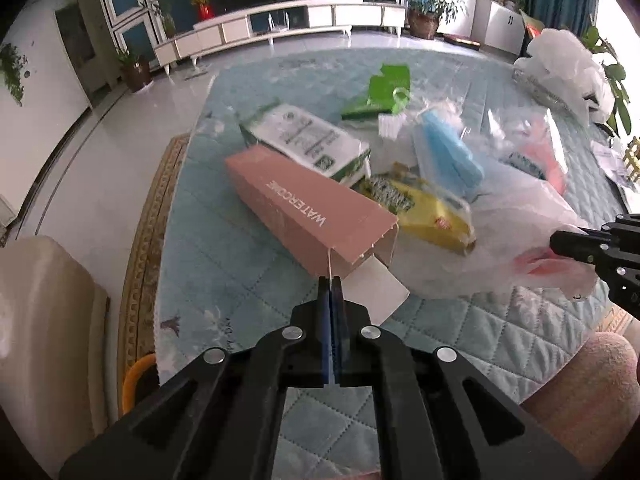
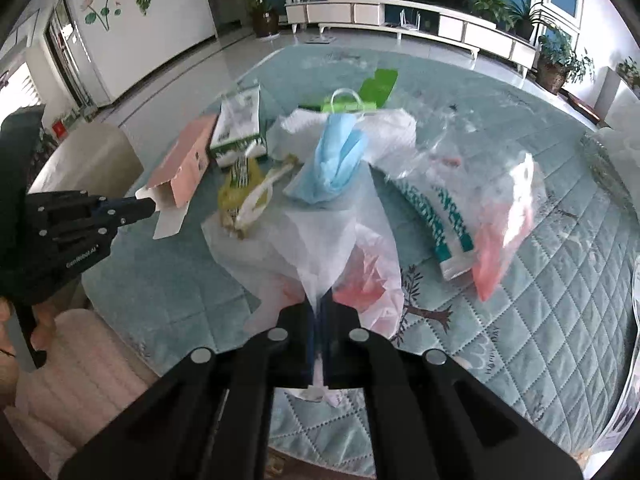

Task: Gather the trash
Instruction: 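Grasp the clear plastic bag with the right gripper while the left gripper grasps the pink box flap, then lift the plastic bag and torn box piece and carry them toward the bin, then open both grippers over the orange-rimmed bin to drop the trash, then return both tools to the table above the yellow wrapper and bags, then grasp the yellow snack wrapper with the left gripper while the right grasps the printed plastic bag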

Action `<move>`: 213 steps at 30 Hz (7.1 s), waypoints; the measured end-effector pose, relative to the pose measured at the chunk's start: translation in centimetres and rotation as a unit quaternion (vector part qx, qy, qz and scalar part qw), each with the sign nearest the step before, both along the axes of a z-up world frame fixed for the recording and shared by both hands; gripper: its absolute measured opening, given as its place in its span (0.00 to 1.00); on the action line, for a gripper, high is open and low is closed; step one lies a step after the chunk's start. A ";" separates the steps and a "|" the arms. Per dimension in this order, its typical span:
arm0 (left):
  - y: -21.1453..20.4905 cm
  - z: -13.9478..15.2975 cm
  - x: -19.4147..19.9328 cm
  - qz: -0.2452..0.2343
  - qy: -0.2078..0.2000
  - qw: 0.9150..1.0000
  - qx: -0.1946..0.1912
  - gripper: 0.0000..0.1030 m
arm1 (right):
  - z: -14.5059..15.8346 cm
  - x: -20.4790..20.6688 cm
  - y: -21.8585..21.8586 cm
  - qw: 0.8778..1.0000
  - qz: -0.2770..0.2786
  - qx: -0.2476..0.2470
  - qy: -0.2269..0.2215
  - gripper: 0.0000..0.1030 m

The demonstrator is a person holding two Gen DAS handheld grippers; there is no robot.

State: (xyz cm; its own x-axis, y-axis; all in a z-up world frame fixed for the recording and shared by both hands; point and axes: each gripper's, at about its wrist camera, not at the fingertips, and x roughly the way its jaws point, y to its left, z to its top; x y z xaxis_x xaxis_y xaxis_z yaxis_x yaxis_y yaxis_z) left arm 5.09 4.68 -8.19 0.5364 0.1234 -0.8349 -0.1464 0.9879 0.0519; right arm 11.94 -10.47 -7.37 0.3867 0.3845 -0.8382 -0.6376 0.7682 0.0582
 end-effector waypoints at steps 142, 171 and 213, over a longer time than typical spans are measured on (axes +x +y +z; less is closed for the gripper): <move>13.6 -0.1 -11.5 0.101 -0.015 0.995 0.015 0.94 | 3.5 -10.2 19.0 0.987 0.158 -0.027 -0.023 0.90; -3.9 -3.9 4.9 -0.010 0.051 0.998 0.022 0.94 | -0.4 5.2 -3.7 0.999 -0.040 -0.033 -0.016 0.90; -4.3 -3.8 7.6 -0.008 0.033 0.998 -0.053 0.06 | -1.6 6.9 -3.9 0.999 -0.036 0.005 0.010 0.31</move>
State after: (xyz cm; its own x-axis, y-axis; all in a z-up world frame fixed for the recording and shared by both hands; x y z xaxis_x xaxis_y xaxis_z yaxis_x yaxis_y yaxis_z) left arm 12.70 0.33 -11.96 0.4804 0.0249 -0.8767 -0.1300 0.9906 -0.0431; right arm 18.79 -14.41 -9.01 0.3965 0.3656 -0.8421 -0.5795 0.8111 0.0793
